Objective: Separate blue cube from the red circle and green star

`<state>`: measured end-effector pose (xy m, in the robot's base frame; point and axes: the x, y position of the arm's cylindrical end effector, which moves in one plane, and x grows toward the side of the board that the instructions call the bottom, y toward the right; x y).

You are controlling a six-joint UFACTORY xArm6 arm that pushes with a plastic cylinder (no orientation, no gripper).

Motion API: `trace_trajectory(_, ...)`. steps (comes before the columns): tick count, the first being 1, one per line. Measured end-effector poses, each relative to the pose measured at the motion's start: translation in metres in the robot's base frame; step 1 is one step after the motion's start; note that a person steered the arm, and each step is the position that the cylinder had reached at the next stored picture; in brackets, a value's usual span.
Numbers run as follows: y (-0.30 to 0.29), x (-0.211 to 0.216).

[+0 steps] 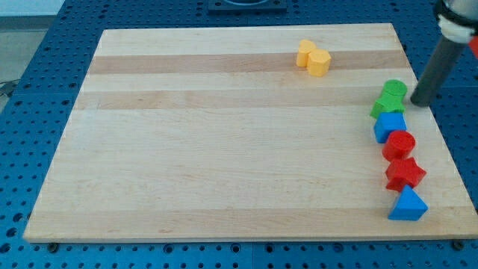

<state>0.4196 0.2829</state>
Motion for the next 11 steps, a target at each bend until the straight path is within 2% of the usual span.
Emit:
trace_trajectory(4,-0.001,0.03)
trace_trajectory(6,-0.052,0.03)
trace_trajectory(9,-0.074,0.034)
trace_trajectory(11,-0.142,0.075)
